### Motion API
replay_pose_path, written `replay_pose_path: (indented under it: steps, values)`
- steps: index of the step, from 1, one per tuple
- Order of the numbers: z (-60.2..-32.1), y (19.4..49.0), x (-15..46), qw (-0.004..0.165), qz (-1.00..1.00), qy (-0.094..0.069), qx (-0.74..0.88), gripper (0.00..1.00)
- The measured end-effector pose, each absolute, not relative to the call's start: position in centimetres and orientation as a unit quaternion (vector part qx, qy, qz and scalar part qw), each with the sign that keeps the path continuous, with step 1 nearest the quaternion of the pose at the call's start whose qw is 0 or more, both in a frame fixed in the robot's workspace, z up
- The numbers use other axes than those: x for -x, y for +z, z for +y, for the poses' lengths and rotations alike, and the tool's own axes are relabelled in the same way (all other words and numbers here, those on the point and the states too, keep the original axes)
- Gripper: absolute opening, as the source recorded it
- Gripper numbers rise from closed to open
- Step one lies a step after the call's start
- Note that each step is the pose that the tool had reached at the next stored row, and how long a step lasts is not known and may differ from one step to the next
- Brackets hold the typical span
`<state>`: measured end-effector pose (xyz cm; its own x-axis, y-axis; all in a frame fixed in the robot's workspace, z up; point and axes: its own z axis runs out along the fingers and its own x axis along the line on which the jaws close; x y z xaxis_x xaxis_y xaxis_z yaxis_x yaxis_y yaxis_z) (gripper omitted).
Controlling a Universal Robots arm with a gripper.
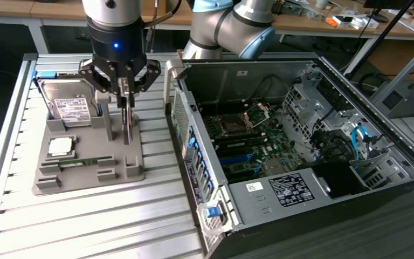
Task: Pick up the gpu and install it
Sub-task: 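Pick up the gpu and move the gpu toward the slot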
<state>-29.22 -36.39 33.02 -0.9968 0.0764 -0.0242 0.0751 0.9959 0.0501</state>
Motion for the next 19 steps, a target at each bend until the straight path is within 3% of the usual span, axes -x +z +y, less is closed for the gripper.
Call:
replay_pose_path:
  steps: [19]
  values:
    - [-36.39, 33.92, 29.22, 0.013, 0.999, 0.025, -0.038, 0.27]
